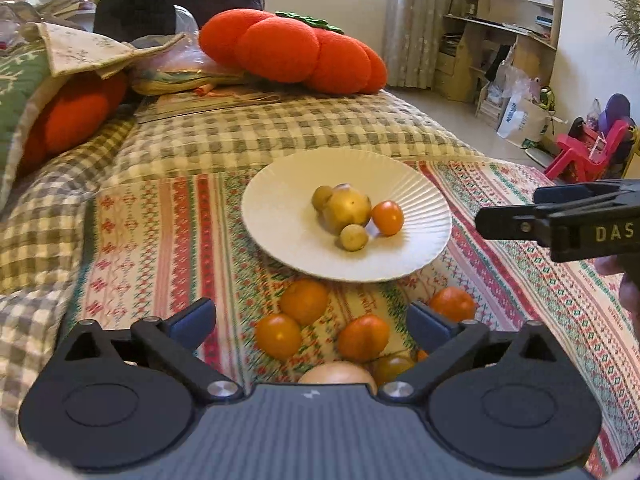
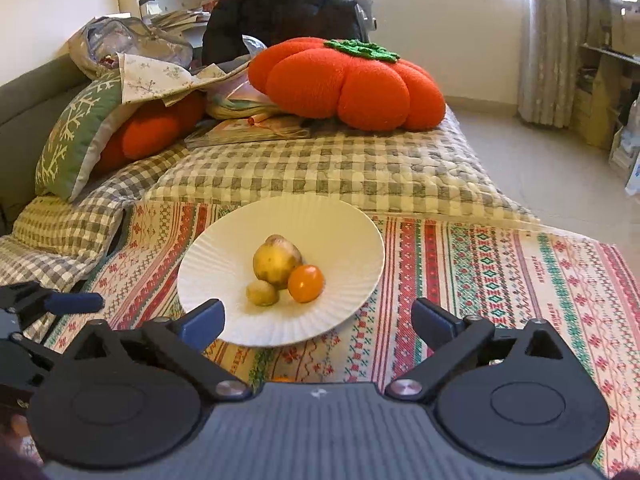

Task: Organize fruits
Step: 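Withdraw both tools from the plate toward the remaining fruits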

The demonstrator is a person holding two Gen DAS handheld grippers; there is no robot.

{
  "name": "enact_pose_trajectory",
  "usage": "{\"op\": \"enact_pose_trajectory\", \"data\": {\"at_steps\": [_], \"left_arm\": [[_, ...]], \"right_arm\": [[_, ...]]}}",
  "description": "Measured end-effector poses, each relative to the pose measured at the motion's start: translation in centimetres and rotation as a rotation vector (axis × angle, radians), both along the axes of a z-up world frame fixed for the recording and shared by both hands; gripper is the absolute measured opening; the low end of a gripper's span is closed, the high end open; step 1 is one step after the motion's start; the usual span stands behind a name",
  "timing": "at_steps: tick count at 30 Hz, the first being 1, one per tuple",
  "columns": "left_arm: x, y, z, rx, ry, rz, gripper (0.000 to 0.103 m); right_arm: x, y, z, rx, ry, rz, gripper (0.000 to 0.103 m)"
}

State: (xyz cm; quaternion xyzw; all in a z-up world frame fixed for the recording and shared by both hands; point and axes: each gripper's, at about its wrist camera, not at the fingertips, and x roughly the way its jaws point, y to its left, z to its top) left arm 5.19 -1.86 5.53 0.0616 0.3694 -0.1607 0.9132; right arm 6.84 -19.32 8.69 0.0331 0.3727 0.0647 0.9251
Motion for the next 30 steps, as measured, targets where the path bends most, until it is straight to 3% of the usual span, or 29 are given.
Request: {"op": "enact_pose_trajectory", "data": {"at_steps": [10,21,30], "left_arm": [[-2.2,1.6,-0.5,0.044,0.009,0.034,0.096],[-3.8,3.2,-1.8,0.034,0.037,0.09,0.096],[-4.8,3.3,-3.3,0.047,0.083,0.06,0.096]], "right_arm": [[-2.6,1.1,-0.5,0.002,0.017,0.002,0.103],[-4.5,1.8,-1.6,-0.01,0.04,-0.001,0.103],[-5.6,1.9,-3.4,-0.012,0.096,0.01,0.103]]}}
